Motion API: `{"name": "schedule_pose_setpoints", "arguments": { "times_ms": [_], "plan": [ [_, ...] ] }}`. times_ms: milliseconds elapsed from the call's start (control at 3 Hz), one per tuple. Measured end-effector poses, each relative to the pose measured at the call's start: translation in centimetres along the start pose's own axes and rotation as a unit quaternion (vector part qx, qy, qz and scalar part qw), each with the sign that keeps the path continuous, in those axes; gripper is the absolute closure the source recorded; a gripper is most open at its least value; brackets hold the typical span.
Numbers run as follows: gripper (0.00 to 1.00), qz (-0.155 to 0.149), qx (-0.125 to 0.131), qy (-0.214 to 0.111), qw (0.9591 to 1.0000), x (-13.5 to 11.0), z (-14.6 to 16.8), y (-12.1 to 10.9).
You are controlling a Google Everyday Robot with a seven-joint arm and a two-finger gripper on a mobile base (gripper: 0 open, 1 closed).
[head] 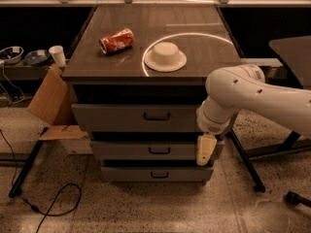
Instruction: Close top drawer
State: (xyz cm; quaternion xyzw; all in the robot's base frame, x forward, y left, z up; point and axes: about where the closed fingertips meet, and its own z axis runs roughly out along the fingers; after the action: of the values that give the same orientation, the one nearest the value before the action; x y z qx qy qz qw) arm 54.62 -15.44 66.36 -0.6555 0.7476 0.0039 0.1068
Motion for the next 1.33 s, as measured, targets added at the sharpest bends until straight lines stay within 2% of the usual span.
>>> {"name": "schedule_pose_setpoints", "arguments": {
  "times_ms": [333, 1000, 1333],
  "plan": [
    [0.18, 0.0, -0.001, 0.0, 1.0, -0.2, -0.1, -0.3],
    [0.65, -0.003, -0.001, 0.003, 1.0, -1.0, -0.3, -1.8],
    [0.62, 0.0, -0.002, 0.006, 1.0, -1.3, -0.1, -2.4]
  ]
}}
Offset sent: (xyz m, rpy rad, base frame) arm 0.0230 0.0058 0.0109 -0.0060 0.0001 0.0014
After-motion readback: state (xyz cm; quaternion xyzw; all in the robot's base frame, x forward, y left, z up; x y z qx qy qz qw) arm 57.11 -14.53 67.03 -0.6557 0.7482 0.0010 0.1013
